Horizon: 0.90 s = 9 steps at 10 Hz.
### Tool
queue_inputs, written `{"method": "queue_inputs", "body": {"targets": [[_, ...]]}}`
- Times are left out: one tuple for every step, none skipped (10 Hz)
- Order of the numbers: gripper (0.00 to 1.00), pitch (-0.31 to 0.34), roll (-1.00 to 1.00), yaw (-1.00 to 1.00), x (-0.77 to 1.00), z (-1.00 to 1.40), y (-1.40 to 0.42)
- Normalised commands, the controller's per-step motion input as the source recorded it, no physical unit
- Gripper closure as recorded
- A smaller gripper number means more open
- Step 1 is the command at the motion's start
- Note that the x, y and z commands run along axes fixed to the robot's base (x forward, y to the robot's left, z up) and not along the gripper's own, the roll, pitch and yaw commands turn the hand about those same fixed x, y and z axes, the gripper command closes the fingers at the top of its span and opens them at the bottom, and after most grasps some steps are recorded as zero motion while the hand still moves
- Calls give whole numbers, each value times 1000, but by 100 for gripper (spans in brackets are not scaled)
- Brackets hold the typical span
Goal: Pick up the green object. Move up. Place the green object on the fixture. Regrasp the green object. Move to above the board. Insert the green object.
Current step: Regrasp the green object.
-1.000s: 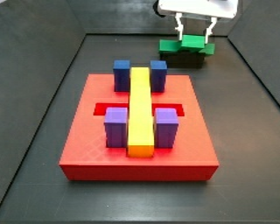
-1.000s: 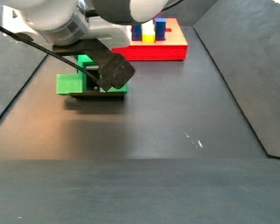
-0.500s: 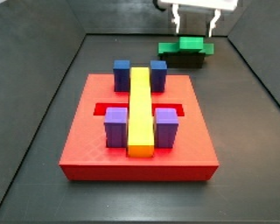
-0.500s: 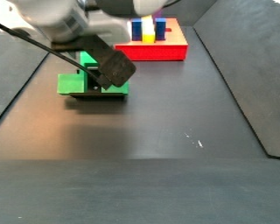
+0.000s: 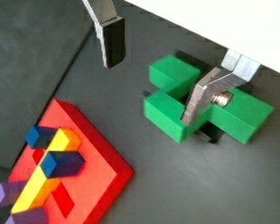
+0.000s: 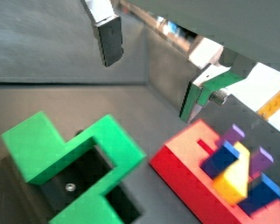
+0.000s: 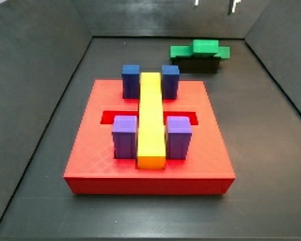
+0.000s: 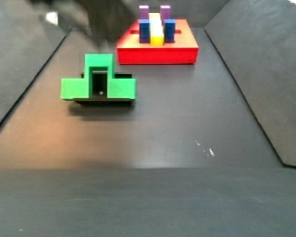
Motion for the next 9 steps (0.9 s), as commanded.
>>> {"method": "queue_inputs", "body": {"targets": [[0, 0, 963, -109, 0, 0, -671], [0, -257, 1000, 0, -489, -91, -600], [0, -343, 1000, -77, -446, -94, -549], [0, -297, 1000, -80, -466, 0, -451], [0, -60, 1000, -54, -343, 46, -331], [0, 0, 1000, -46, -274, 14, -366], [0, 0, 1000, -6, 0, 0, -386], [0, 0, 1000, 0, 23, -54, -271], [0, 0, 1000, -29, 223, -63, -160]]}}
